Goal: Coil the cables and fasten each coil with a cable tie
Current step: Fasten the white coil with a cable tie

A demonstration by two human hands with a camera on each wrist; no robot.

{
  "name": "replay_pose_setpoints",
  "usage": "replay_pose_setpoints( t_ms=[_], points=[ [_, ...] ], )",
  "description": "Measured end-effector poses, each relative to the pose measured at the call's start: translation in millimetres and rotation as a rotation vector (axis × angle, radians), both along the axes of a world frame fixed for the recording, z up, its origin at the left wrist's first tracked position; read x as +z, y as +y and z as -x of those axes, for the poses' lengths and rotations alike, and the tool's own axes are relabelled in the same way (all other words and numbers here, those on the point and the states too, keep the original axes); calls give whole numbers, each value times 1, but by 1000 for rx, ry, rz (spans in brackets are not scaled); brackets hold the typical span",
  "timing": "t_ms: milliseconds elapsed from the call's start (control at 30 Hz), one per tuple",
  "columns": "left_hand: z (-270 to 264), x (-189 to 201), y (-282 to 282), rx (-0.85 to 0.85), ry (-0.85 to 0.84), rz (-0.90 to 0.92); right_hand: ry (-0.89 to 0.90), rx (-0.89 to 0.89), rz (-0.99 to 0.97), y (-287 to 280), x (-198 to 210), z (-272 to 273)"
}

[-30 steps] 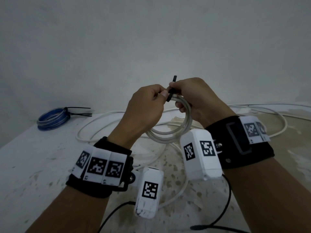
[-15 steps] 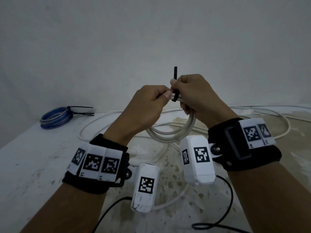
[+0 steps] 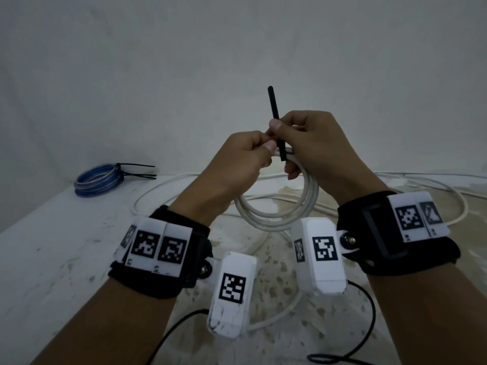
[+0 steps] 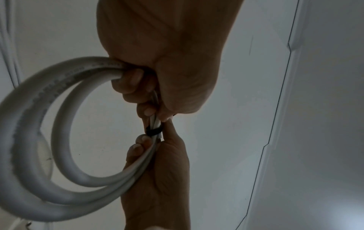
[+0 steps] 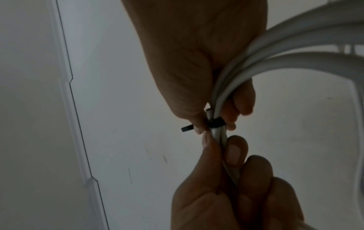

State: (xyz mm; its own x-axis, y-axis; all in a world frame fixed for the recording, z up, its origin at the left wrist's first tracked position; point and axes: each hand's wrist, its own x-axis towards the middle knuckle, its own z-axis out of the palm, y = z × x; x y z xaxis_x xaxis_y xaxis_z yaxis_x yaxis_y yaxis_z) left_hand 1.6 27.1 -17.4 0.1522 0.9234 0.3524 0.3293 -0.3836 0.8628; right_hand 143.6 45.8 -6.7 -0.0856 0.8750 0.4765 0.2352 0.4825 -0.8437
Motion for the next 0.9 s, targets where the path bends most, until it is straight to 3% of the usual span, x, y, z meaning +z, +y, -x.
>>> replay_pose_setpoints(
  t_ms=[200,900],
  points=[
    [3,0,3,70,24,-37,133,105,169,1,-2,1],
    [9,3,3,62,115,-76,246,138,266,-10,3,11]
  ],
)
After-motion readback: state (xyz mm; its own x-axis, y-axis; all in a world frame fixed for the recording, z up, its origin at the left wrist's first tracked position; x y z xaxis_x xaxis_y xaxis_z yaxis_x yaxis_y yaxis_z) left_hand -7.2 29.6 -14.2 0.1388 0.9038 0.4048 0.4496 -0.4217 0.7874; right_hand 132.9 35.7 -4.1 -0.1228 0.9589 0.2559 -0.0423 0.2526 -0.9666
